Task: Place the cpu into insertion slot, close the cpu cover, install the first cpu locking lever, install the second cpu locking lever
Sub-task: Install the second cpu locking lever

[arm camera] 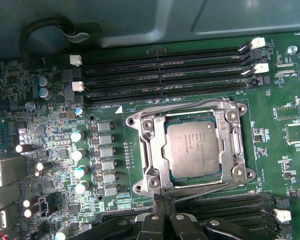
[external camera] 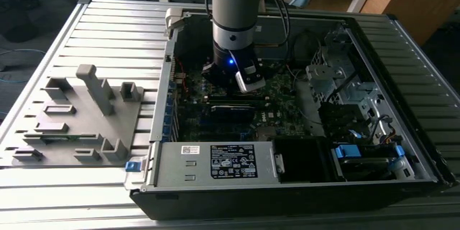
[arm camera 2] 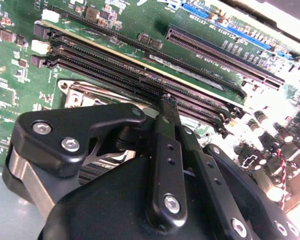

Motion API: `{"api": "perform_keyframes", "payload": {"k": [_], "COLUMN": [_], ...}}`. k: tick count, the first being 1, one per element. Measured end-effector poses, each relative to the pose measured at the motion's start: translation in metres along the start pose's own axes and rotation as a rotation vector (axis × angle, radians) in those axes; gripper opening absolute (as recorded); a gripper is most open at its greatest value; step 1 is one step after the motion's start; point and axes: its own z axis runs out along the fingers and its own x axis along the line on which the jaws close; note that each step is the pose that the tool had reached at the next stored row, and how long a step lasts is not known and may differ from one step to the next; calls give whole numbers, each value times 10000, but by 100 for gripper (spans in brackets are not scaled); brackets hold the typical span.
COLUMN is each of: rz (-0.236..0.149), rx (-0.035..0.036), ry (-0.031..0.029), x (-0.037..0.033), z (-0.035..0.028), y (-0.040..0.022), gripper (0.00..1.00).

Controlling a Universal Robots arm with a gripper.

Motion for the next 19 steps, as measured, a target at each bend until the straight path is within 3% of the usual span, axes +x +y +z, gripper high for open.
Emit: {"api": "perform_keyframes", "payload": {"k": [19], "rz": [0], "rx": [0], "ry": [0], "x": [0], "z": [4], "y": [0], "gripper": [11]}}
